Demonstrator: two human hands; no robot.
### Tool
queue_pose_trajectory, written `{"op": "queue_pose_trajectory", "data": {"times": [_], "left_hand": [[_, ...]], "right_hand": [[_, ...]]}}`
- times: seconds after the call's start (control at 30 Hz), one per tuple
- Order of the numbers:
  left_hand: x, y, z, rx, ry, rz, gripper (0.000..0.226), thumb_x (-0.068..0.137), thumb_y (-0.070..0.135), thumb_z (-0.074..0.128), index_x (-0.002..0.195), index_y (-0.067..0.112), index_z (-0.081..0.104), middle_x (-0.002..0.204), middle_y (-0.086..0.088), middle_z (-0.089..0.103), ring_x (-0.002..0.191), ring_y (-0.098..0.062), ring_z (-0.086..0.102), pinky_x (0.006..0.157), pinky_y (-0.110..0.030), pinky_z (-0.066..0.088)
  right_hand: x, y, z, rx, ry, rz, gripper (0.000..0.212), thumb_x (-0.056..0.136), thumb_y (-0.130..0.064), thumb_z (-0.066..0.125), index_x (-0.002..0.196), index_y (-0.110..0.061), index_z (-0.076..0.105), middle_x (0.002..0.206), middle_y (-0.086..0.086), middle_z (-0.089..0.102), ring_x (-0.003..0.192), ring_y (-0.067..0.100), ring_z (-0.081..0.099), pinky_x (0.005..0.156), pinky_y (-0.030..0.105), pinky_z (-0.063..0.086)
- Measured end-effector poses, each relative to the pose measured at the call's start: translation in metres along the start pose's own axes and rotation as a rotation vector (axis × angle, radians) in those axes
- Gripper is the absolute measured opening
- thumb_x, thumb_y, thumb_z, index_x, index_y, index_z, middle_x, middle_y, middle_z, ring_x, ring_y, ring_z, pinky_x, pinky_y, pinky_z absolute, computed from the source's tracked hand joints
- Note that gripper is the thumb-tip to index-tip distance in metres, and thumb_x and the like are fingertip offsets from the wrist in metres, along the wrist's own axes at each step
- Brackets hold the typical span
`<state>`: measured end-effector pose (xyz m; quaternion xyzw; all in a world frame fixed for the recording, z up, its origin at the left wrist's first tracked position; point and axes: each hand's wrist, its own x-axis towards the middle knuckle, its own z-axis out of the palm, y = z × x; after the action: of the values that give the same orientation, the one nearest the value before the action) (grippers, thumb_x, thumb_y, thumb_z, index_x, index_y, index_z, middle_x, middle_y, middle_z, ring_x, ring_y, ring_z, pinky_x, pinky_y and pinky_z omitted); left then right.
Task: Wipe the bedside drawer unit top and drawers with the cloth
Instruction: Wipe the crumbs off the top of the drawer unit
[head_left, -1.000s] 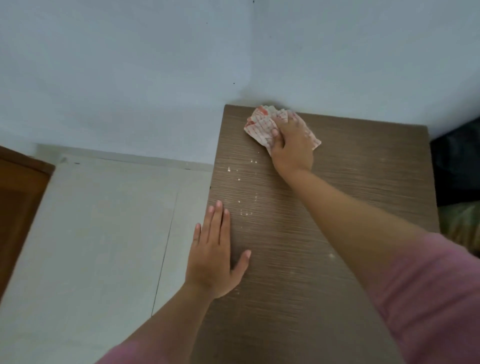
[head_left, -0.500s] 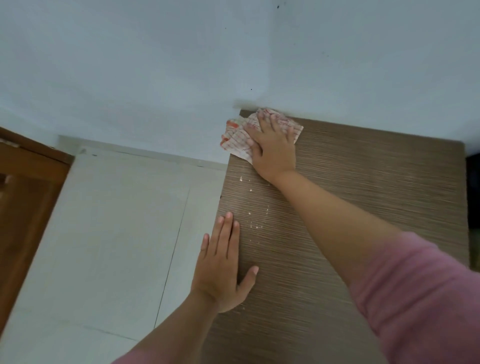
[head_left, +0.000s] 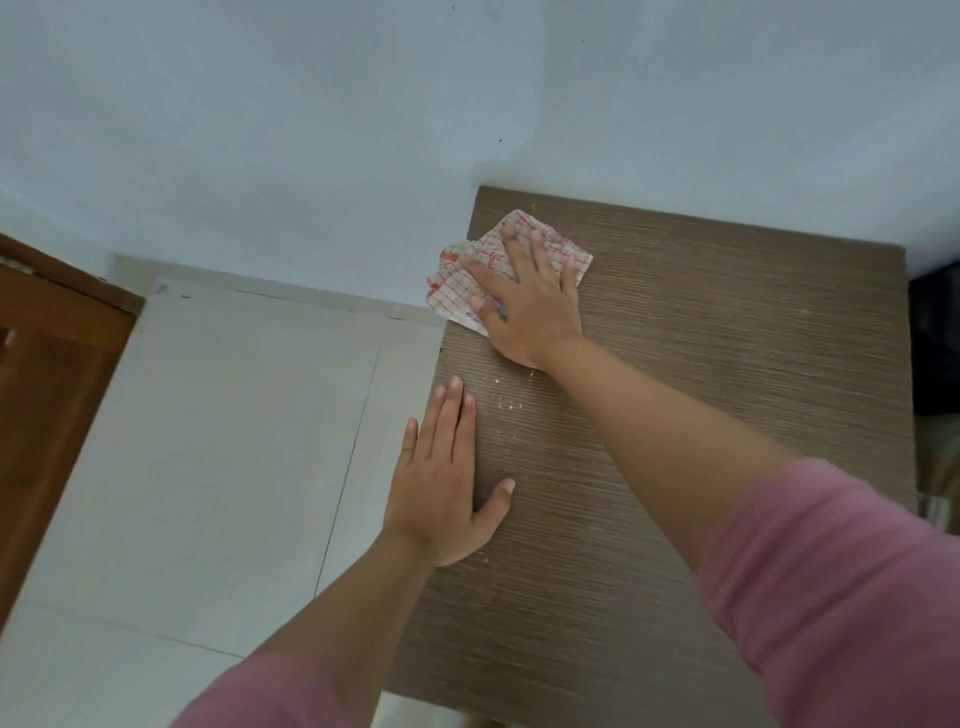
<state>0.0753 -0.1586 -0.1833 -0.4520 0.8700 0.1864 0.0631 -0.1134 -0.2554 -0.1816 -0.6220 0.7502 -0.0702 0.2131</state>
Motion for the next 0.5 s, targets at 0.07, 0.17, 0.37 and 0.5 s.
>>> {"op": "queue_pose_trajectory", "data": {"times": [0.07,0.17,0.37,0.5], "left_hand": [[0.0,0.001,0.0,0.004,0.022,-0.004,0.09,0.083,0.062,0.031,0.146,0.01,-0.006,0.155,-0.003,-0.016,0.142,-0.015,-0.019,0.114,-0.041,-0.004],[-0.002,0.002,0.001,0.018,0.08,-0.023,0.091,0.083,0.063,0.032,0.145,0.009,-0.006,0.155,-0.005,-0.018,0.141,-0.016,-0.02,0.111,-0.041,-0.011],[-0.014,0.004,0.003,-0.048,0.203,-0.075,0.076,0.087,0.048,0.04,0.144,0.005,0.013,0.157,-0.008,0.002,0.144,-0.02,0.003,0.108,-0.046,-0.009],[-0.067,-0.006,0.017,-0.102,0.271,-0.01,0.064,0.085,0.034,0.045,0.139,0.003,0.029,0.153,-0.013,0.02,0.141,-0.022,0.021,0.108,-0.05,0.005]], "right_hand": [[-0.009,-0.002,0.004,0.009,0.008,0.004,0.046,0.097,-0.05,0.029,0.142,-0.051,0.018,0.159,-0.003,-0.009,0.145,0.023,-0.017,0.111,0.051,-0.014],[-0.023,-0.005,0.009,0.012,0.009,0.011,0.046,0.096,-0.05,0.029,0.141,-0.052,0.019,0.159,-0.004,-0.009,0.145,0.022,-0.017,0.111,0.05,-0.014],[-0.064,-0.016,0.025,0.016,0.037,0.05,0.045,0.096,-0.05,0.03,0.14,-0.053,0.023,0.159,-0.005,-0.007,0.145,0.021,-0.014,0.113,0.051,-0.011],[-0.097,-0.028,0.037,0.018,0.052,0.093,0.044,0.097,-0.049,0.03,0.14,-0.053,0.023,0.159,-0.005,-0.007,0.146,0.021,-0.012,0.113,0.051,-0.01]]}}
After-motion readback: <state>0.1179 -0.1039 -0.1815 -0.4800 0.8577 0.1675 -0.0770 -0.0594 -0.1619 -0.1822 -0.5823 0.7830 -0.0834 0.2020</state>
